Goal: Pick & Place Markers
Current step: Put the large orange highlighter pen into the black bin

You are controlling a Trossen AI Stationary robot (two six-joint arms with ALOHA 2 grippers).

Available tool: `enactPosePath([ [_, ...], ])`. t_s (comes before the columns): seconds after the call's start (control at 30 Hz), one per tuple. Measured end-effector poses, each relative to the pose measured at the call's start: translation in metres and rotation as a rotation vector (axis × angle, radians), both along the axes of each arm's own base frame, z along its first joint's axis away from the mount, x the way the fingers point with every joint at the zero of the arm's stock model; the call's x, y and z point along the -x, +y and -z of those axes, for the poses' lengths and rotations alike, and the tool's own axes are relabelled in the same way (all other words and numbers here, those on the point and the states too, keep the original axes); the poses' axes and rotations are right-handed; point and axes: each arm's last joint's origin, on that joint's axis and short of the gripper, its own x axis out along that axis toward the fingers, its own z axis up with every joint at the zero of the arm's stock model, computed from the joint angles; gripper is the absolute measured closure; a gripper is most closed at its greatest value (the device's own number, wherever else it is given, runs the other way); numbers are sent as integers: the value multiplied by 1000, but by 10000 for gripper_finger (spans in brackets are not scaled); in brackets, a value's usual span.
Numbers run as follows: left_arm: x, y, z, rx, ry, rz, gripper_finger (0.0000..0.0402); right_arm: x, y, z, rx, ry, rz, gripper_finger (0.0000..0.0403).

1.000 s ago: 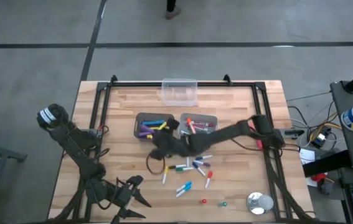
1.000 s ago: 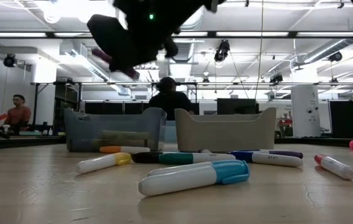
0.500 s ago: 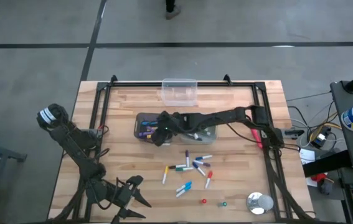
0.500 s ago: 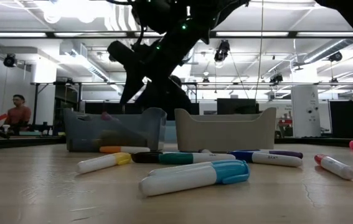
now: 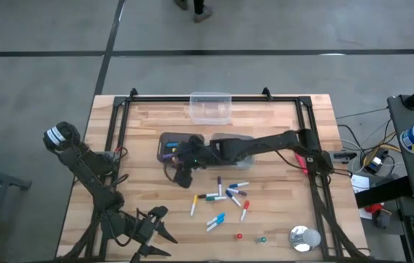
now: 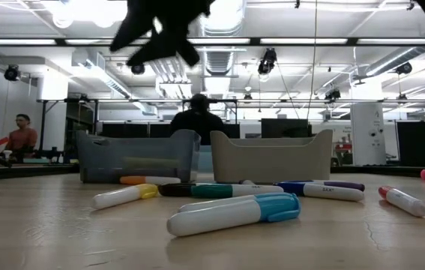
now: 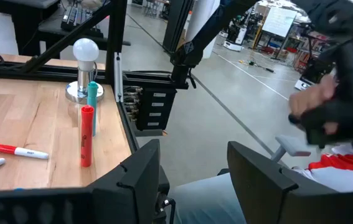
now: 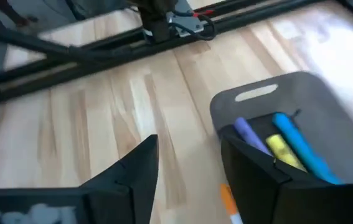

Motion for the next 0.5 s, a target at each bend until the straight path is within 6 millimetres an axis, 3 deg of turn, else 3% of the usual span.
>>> enactPosePath([
  [0.27,0,0,1,-5,7,0,221,30,55,-53,150,175,-124,255],
  [0.5,0,0,1,-4,6,0,221,71,99,-78,46,346,-144,268],
])
